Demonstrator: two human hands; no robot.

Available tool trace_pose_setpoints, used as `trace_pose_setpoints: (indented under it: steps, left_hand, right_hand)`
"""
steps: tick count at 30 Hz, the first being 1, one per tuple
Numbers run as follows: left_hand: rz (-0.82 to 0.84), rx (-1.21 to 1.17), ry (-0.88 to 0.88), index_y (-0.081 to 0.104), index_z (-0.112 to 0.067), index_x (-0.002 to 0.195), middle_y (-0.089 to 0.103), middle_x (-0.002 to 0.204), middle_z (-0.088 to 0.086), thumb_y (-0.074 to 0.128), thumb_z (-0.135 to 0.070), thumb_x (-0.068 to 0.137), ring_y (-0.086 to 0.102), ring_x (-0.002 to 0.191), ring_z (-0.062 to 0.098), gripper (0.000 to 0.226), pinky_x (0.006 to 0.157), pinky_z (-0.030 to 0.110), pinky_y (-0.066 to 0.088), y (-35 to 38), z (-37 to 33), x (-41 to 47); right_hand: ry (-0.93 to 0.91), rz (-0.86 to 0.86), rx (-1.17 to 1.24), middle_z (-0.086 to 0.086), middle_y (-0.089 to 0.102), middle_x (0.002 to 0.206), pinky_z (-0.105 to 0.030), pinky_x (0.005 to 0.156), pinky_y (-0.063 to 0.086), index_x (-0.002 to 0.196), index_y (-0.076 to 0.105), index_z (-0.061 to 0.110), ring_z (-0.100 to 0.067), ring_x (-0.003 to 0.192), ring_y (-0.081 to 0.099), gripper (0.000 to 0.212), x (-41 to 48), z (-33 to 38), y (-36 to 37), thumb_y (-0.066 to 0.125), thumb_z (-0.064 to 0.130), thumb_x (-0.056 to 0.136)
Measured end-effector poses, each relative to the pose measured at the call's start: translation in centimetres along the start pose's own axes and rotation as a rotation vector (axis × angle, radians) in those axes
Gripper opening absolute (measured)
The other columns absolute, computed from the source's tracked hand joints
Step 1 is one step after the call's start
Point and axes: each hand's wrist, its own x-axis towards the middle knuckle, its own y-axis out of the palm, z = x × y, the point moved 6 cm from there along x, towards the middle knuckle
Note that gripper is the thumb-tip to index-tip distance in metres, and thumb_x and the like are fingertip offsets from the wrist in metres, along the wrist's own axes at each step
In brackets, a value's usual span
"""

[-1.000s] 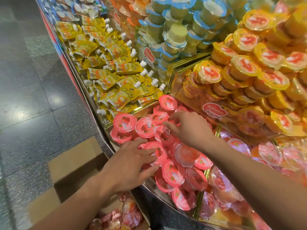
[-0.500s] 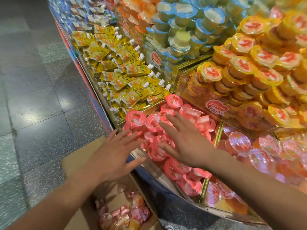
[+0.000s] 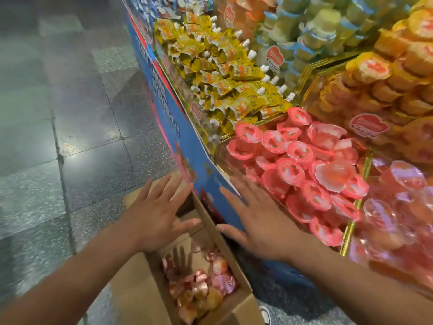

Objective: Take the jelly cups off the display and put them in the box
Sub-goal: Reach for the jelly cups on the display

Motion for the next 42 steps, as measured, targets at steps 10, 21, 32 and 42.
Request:
trace_pose_setpoints:
  steps: [10, 21, 32, 42]
  left_hand:
    - [0.049, -0.060, -0.079, -0.008, -0.032, 0.158, -0.011, 0.168, -0.002, -0.030, -0.092, 0.050, -0.013, 0.154, 0.019, 0.126, 0.124, 0.043, -0.003, 16.6, 6.0, 1.7]
    - [0.114, -0.086, -0.068, -0.008, -0.034, 0.158, -0.007, 0.168, -0.003, 0.011, -0.082, 0.085, -0.012, 0.154, 0.018, 0.089, 0.123, 0.043, -0.003, 36.9, 9.0, 9.4]
    - [0.147, -0.004, -0.002, -0.003, -0.031, 0.159, 0.001, 0.168, 0.001, 0.018, -0.077, 0.091, -0.002, 0.155, 0.022, 0.084, 0.123, 0.044, 0.003, 44.7, 10.2, 15.0]
    - [0.224, -0.029, -0.021, 0.000, -0.030, 0.159, 0.007, 0.168, 0.003, 0.020, -0.077, 0.091, 0.004, 0.154, 0.024, 0.085, 0.123, 0.041, 0.006, 50.7, 12.9, 16.2]
  right_hand:
    - [0.110, 0.101, 0.135, 0.004, -0.009, 0.168, -0.045, 0.126, 0.006, 0.160, 0.001, 0.030, -0.020, 0.154, -0.016, 0.081, 5.1, 1.1, 17.0, 0.028, 0.070, 0.095]
    - [0.028, 0.232, 0.030, -0.001, 0.003, 0.169, -0.048, 0.124, 0.018, 0.160, 0.004, 0.027, -0.022, 0.155, -0.002, 0.081, 12.0, -3.4, 36.7, 0.033, 0.068, 0.097]
    - [-0.118, 0.320, -0.066, -0.007, 0.011, 0.167, -0.048, 0.123, 0.022, 0.160, 0.008, 0.020, -0.028, 0.154, 0.006, 0.079, 16.1, -3.8, 48.1, 0.041, 0.059, 0.100]
    - [-0.248, 0.566, -0.192, -0.012, 0.060, 0.122, -0.035, 0.072, 0.042, 0.147, 0.038, 0.018, -0.033, 0.107, 0.061, 0.052, 16.4, -2.9, 59.4, 0.056, 0.024, 0.098]
